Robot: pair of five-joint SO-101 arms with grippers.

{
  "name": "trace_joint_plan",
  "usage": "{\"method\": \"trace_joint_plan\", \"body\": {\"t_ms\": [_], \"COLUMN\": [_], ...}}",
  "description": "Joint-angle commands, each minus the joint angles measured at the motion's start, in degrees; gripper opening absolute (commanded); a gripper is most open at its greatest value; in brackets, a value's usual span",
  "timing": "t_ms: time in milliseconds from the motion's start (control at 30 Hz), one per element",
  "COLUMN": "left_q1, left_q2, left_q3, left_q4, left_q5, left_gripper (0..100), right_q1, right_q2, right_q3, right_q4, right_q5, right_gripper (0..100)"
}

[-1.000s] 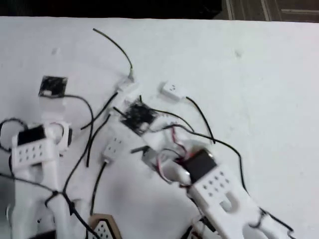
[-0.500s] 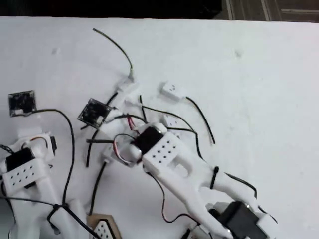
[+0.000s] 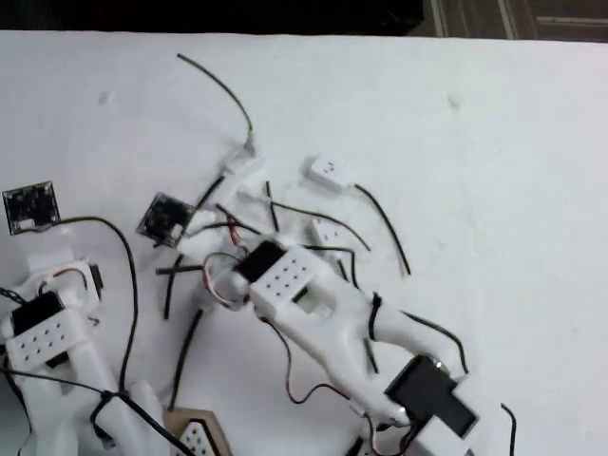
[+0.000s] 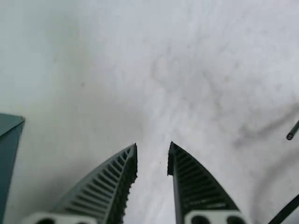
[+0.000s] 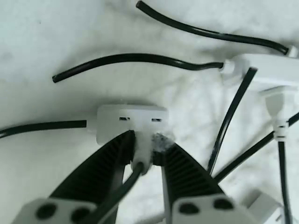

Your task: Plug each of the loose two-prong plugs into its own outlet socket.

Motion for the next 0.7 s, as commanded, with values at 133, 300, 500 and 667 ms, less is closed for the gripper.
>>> {"method": "trace_joint_plan", "body": {"t_ms": [133, 300, 500, 667], "left_q1": [0.5, 0.7, 0.7, 0.7], "left_q2": [-1.5, -1.5, -1.5, -1.4], "left_q3": [-0.2, -0.2, -0.2, -0.1], "left_q4": [-1.1, -1.1, -1.1, -1.1], "left_q5": [0.2, 0.2, 0.2, 0.1], "left_gripper": [13, 13, 13, 13], "right_q1": [0.0, 1.1, 1.6, 2.1], "right_q2": [0.0, 0.6, 0.7, 0.7], "right_q3": [-2.9, -2.8, -2.5, -1.2], "right_q4": [-3.6, -6.4, -6.5, -6.5], "right_q5": [1.6, 1.8, 1.8, 2.9], "right_gripper": [1.7, 1.7, 1.7, 1.7]}}
